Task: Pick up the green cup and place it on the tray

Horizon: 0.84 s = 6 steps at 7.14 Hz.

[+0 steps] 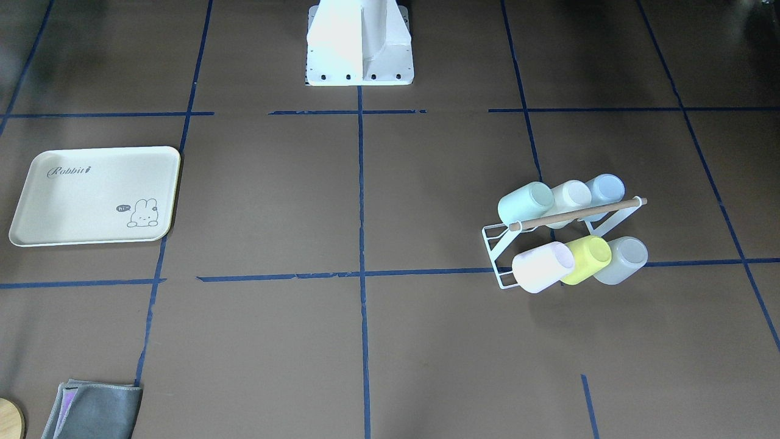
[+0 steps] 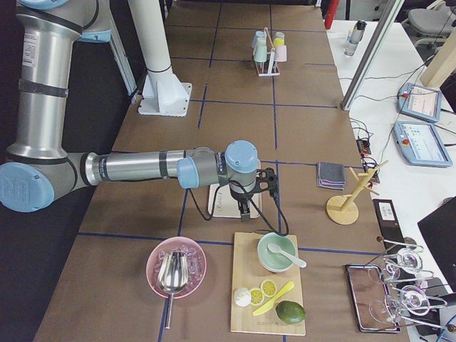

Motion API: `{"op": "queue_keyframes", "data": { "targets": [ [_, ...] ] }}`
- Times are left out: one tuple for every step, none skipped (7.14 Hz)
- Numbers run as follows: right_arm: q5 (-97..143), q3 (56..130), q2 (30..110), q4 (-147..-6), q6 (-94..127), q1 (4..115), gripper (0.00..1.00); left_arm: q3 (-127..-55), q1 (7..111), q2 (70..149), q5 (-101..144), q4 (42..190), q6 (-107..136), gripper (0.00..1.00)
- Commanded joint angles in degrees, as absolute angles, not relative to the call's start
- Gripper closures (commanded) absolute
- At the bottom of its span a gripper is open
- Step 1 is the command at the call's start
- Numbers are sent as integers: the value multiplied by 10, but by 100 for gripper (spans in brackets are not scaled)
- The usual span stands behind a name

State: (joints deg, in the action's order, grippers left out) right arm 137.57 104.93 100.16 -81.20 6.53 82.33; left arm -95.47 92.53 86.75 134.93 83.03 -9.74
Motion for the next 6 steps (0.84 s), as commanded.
{"op": "queue_keyframes", "data": {
  "targets": [
    [1335, 975, 1000, -647, 213, 730, 0, -950, 924, 867, 1350, 831, -98, 0],
    [1333, 920, 1000, -554, 254, 720, 1, -950, 923, 867, 1350, 831, -98, 0],
    [1331, 899, 1001, -495, 316, 698, 2, -951, 923, 867, 1350, 831, -98, 0],
    [1328, 879, 1001, -459, 335, 670, 7, -951, 922, 868, 1350, 831, -98, 0],
    [1328, 848, 1001, -420, 335, 660, 14, -951, 922, 869, 1350, 831, -98, 0],
    [1327, 834, 1001, -405, 336, 653, 22, -952, 922, 869, 1350, 831, -98, 0]
  ]
}}
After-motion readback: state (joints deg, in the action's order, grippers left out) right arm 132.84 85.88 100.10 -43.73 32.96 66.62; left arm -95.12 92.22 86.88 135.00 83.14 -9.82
